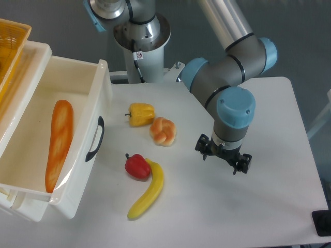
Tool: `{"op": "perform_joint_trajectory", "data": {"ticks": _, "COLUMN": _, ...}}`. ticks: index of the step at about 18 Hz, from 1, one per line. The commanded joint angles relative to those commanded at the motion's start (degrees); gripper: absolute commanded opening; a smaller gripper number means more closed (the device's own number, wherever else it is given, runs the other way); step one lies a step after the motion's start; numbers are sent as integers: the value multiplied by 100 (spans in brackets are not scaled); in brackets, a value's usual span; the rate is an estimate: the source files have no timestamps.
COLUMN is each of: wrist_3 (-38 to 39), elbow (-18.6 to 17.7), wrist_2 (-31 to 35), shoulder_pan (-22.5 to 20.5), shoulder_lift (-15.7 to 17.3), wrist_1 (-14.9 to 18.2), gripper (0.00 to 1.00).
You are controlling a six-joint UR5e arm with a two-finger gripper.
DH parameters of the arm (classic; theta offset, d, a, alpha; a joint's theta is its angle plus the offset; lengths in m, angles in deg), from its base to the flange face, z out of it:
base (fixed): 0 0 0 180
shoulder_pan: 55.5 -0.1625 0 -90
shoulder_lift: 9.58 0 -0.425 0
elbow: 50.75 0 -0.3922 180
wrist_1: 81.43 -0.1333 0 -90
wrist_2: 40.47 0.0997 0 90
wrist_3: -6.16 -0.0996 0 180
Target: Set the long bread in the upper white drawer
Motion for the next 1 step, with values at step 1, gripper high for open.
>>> {"op": "perform_joint_trajectory", "data": {"ticks": 1, "wrist_3": -9, "elbow": -9, "wrist_2": 0, "shoulder_pan": 0, "shoulder_lift": -17, "wrist_1": 0, "gripper": 100}}
